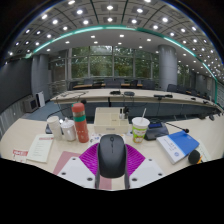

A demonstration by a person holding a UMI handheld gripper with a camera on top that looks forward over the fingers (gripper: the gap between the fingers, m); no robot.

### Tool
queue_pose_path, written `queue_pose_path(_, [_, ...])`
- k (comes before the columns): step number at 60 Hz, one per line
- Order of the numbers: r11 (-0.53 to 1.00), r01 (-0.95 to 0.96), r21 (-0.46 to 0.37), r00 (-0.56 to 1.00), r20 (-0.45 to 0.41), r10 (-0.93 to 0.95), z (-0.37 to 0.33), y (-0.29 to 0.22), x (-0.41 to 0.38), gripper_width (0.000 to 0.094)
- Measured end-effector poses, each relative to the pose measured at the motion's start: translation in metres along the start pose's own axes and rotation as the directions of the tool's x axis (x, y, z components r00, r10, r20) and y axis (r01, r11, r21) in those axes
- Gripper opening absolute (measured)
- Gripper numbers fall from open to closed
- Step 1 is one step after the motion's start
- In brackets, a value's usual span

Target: Arrange mouse

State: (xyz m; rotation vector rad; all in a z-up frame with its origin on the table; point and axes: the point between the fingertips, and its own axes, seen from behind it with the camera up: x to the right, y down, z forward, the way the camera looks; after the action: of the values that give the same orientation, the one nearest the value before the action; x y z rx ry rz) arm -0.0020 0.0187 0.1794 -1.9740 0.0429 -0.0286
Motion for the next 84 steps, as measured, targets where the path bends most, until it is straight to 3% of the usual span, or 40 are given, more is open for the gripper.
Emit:
queue_pose_path(11, [0.994, 0.023, -0.107, 0.998, 0.069, -0.016, 0.051, 0.064, -0.105, 0.0329])
queue_pose_path(24, [0.974, 0.069, -0.214, 0.996, 0.062, -0.057, 0.092, 0.139, -0.143, 0.034])
queue_pose_path(36, [0.959, 0.045, -0.28, 0.998, 0.053, -0.031, 0.095, 0.164, -0.143, 0.0484])
queue_pose_path(39, [0.96, 0.056, -0.275, 0.998, 0.054, -0.043, 0.085, 0.158, -0.141, 0.0612])
queue_pose_path(43, [0.963, 0.072, -0.258, 0.996, 0.06, -0.059, 0.067, 0.141, -0.141, 0.0871])
queue_pose_path(61, [0.98, 0.021, -0.198, 0.999, 0.053, -0.011, -0.111, 0.076, -0.151, 0.0856])
queue_pose_path(84, [0.978, 0.018, -0.209, 0.998, 0.068, -0.003, -0.325, 0.111, -0.163, 0.0855])
